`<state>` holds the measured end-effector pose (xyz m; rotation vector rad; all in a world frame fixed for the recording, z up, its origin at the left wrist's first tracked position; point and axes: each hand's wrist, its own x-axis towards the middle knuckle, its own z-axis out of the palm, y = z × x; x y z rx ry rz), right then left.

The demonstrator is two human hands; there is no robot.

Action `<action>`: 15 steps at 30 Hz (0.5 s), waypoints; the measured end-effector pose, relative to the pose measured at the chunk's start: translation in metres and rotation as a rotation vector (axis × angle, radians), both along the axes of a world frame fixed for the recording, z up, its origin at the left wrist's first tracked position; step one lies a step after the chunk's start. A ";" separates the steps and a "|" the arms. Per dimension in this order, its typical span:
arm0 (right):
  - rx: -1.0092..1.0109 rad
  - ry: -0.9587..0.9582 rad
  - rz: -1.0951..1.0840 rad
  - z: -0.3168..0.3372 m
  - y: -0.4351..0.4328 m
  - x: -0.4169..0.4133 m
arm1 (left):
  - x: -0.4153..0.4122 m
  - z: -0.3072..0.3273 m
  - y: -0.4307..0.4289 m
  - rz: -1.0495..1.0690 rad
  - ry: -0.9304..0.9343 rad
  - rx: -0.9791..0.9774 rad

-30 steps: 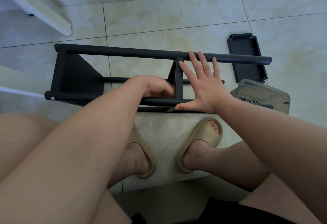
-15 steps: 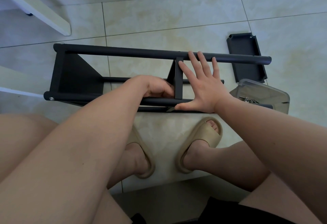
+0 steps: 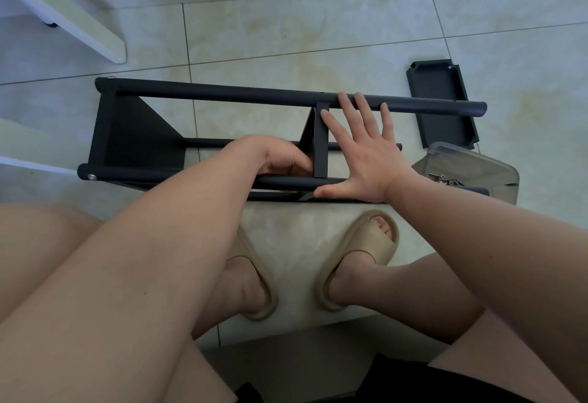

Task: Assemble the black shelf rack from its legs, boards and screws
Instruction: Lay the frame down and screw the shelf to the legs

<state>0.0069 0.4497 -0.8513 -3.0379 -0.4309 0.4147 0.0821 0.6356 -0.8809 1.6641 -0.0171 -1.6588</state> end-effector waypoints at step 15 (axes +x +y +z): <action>-0.002 0.000 0.003 -0.001 0.000 0.000 | 0.006 -0.005 -0.002 0.016 -0.034 0.014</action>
